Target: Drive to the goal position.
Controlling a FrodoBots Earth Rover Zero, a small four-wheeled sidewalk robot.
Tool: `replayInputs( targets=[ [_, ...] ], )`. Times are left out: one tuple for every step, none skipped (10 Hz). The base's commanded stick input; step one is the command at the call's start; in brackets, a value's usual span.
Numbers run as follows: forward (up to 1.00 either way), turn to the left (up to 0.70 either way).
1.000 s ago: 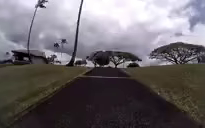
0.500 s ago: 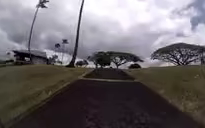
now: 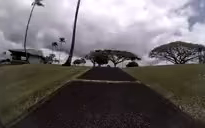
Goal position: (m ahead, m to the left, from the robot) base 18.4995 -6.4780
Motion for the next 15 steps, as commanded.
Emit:
replayInputs(
  targets=[
    [0.70,0.01],
    [0.70,0.01],
    [0.70,0.01],
    [0.70,0.01],
    [0.70,0.01],
    [0.70,0.01],
    [0.70,0.01],
    [0.70,0.01],
    [0.70,0.01],
    [0.70,0.01],
    [0.70,0.01],
    [0.70,0.01],
    [0.70,0.01],
    [0.70,0.01],
    [0.70,0.01]
  ],
)
